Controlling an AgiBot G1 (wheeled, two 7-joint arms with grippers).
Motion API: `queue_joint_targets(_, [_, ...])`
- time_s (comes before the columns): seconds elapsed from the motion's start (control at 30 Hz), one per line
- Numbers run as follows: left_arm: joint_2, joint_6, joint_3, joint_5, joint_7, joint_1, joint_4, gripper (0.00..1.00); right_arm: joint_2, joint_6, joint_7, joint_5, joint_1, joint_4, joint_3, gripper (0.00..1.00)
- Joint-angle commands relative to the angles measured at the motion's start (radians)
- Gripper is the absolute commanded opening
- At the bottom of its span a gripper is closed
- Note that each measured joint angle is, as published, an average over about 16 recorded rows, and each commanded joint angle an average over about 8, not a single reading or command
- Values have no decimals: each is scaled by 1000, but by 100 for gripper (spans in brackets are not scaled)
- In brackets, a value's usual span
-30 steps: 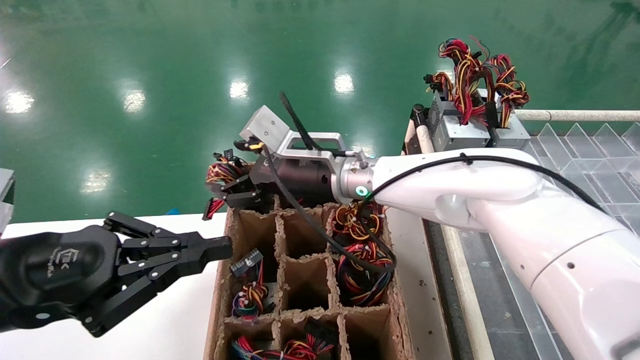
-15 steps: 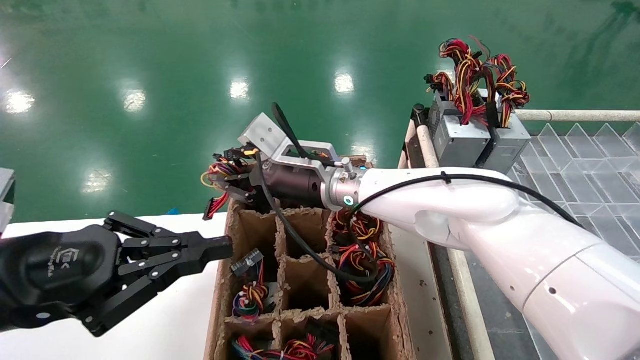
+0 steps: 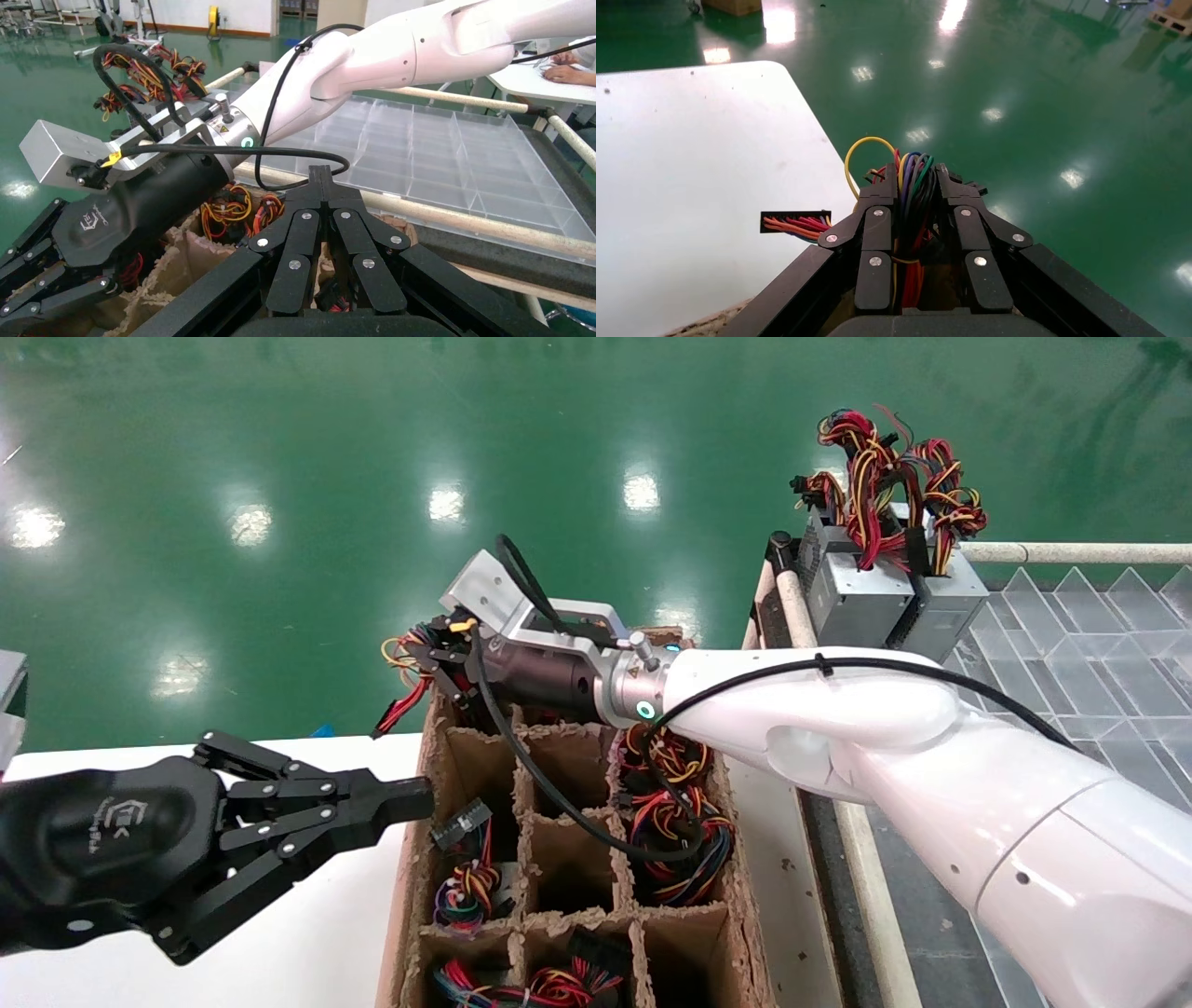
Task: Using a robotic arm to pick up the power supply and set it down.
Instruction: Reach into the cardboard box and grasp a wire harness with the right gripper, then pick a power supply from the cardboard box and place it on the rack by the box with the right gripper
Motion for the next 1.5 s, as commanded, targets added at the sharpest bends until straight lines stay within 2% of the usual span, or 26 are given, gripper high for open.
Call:
queue_joint_targets(0.03, [0, 0, 0, 0, 0, 0, 0, 0, 0, 0, -9, 11, 5, -1, -15, 0])
queue_joint_targets(0.37, [0, 0, 0, 0, 0, 0, 0, 0, 21, -59, -149, 75, 78, -21, 23, 0])
queue_joint_targets(0.57, [0, 0, 0, 0, 0, 0, 0, 0, 59, -134, -215, 135, 136, -49, 88, 0])
queue_joint_targets(0.73, [0, 0, 0, 0, 0, 0, 0, 0, 122, -209, -251, 179, 194, -39, 143, 0])
queue_joint_targets(1.0, [0, 0, 0, 0, 0, 0, 0, 0, 252, -328, -262, 208, 301, 13, 191, 0])
queue_joint_targets(1.2, [0, 0, 0, 0, 0, 0, 0, 0, 359, -409, -244, 159, 410, 23, 178, 0])
queue_joint_targets(1.5, [0, 0, 0, 0, 0, 0, 0, 0, 516, -531, -192, 79, 537, -27, 142, 0])
